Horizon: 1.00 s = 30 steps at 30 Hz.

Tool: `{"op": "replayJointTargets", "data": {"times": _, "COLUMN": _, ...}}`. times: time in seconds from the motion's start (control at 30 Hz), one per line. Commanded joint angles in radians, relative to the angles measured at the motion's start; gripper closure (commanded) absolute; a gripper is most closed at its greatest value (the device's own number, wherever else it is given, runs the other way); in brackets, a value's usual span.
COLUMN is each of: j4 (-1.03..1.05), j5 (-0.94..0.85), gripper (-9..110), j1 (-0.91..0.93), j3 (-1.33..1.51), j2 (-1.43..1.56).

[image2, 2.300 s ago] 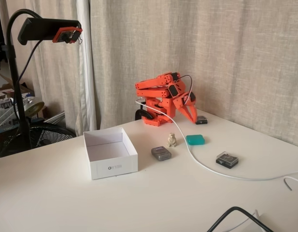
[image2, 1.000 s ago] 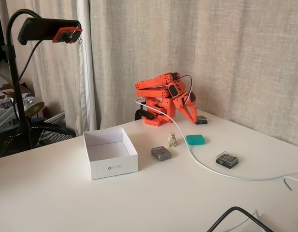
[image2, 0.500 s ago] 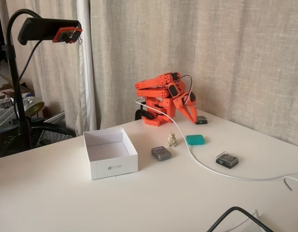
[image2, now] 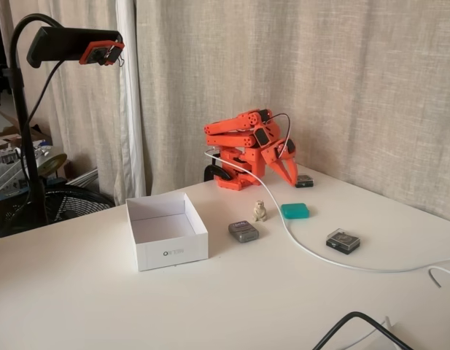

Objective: Grasp the green cube and put it in the bin.

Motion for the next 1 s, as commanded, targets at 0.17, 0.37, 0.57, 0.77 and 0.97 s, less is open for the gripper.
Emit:
{"op": "replayJointTargets", "data": {"times": 0.17, "j4": 0.0, "j5": -0.018, "gripper": 109, "j1": -0.003, "j3": -0.048, "j2": 0.011}}
{"op": "replayJointTargets", "data": {"times": 0.37, "j4": -0.057, "j5": -0.061, "gripper": 66, "j1": 0.021, "j3": -0.387, "j2": -0.322}}
{"op": "replayJointTargets", "data": {"times": 0.57, "j4": 0.331, "j5": 0.017, "gripper": 43, "j1": 0.054, "j3": -1.266, "j2": -0.985}}
{"op": "replayJointTargets", "data": {"times": 0.77, "j4": 0.344, "j5": 0.026, "gripper": 42, "j1": 0.204, "j3": -1.22, "j2": -1.241}}
{"op": "replayJointTargets", "data": {"times": 0.97, "j4": 0.193, "j5": 0.061, "gripper": 42, "j1": 0.41, "j3": -1.052, "j2": -1.442}}
